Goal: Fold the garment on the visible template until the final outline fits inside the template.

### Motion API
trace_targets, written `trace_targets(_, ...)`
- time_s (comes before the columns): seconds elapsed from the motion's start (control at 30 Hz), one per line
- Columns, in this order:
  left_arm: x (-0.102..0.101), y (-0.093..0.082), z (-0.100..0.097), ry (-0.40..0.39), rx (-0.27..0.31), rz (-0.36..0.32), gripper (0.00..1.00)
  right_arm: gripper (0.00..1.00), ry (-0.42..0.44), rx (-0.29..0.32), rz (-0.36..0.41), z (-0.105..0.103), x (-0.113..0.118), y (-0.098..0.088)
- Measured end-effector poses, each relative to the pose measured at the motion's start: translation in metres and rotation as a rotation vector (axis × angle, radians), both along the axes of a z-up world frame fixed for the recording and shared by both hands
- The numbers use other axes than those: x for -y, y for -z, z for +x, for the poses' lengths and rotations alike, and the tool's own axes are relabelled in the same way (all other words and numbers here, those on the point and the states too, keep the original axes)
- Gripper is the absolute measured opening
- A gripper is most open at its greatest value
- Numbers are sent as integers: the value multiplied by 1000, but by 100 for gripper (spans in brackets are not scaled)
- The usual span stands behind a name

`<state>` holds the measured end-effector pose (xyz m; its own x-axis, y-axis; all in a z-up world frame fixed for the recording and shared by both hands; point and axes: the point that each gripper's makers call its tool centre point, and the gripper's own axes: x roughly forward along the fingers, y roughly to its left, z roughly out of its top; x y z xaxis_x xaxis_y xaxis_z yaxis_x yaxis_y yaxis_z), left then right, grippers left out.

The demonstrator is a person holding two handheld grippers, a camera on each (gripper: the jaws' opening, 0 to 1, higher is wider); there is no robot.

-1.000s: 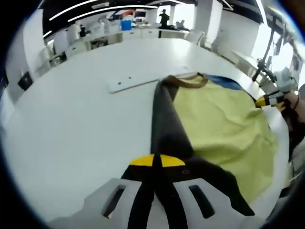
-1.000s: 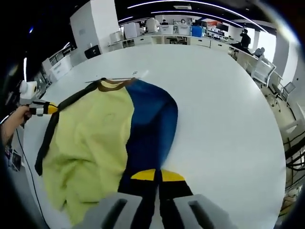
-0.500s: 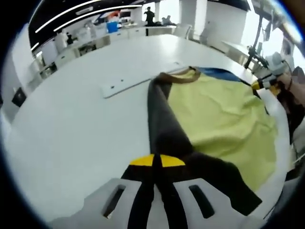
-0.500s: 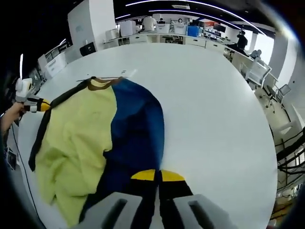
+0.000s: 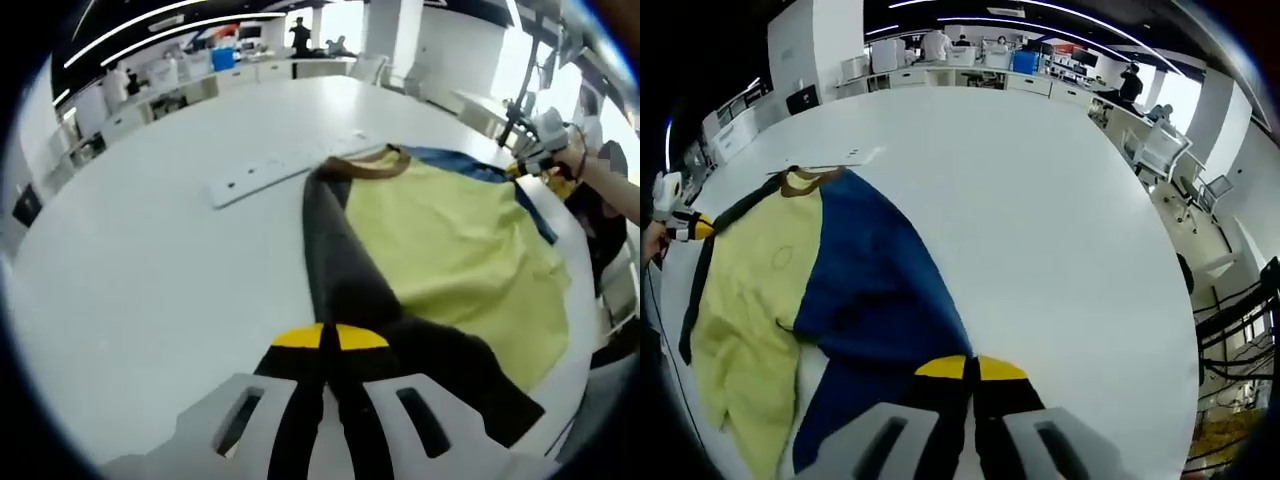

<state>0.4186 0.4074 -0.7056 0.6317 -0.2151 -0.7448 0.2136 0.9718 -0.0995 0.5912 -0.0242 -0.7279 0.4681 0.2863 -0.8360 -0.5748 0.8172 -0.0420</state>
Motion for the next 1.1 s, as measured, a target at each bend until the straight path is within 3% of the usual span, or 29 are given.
trace_targets(0.47, -3, 0, 1, 7, 12, 15, 0, 0, -13, 19, -51, 27, 9, -1)
trace_targets(0.63, -3, -1, 0, 46, 14, 16, 0, 0, -8, 30, -59, 34, 9, -1)
trace_targets(0.73, -14, -1, -2, 75, 3, 78, 0, 0, -3, 40, -69, 38, 11, -1)
trace_targets(0.83, -14, -2, -1, 32, 18, 14, 0, 0, 2, 43, -71, 40, 10, -1)
trace_targets(1.1, -38, 1, 4, 15, 14, 102, 0, 0, 16, 60, -78, 49, 10, -2)
